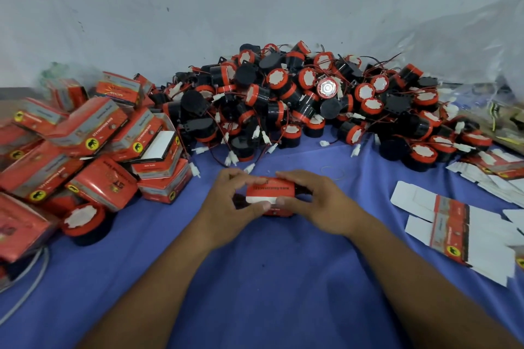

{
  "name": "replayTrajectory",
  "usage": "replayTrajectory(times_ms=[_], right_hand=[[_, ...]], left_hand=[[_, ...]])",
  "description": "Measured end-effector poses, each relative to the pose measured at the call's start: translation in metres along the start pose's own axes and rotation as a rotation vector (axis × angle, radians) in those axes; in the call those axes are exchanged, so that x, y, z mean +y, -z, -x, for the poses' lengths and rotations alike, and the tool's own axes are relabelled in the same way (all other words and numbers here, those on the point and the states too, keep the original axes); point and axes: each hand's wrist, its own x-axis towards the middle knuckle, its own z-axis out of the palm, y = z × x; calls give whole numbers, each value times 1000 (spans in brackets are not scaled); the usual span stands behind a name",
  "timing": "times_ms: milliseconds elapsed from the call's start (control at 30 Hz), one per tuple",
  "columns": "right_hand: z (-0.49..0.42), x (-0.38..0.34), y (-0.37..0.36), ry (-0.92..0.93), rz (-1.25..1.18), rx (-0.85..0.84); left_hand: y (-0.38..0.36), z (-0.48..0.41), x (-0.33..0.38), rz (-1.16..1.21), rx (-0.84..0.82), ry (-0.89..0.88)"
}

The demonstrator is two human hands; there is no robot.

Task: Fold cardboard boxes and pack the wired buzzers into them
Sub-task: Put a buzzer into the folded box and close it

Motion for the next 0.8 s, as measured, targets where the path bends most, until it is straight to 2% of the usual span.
replayTrajectory(times_ms=[100, 367, 500, 633, 800], right_hand=[[0, 1, 0, 22, -6, 2], [-2, 4, -1, 120, 46, 27], [-1, 4, -4, 156, 111, 26], [0, -4, -6, 299, 337, 28], [4, -5, -9, 291, 472, -8]], left_hand=[[3, -1, -1, 29, -36, -13], [1, -3, 3, 38, 104, -95], [3, -2, 2, -64, 82, -127], [5, 0, 5, -212, 65, -227], [11, 2, 0, -256, -78, -168]])
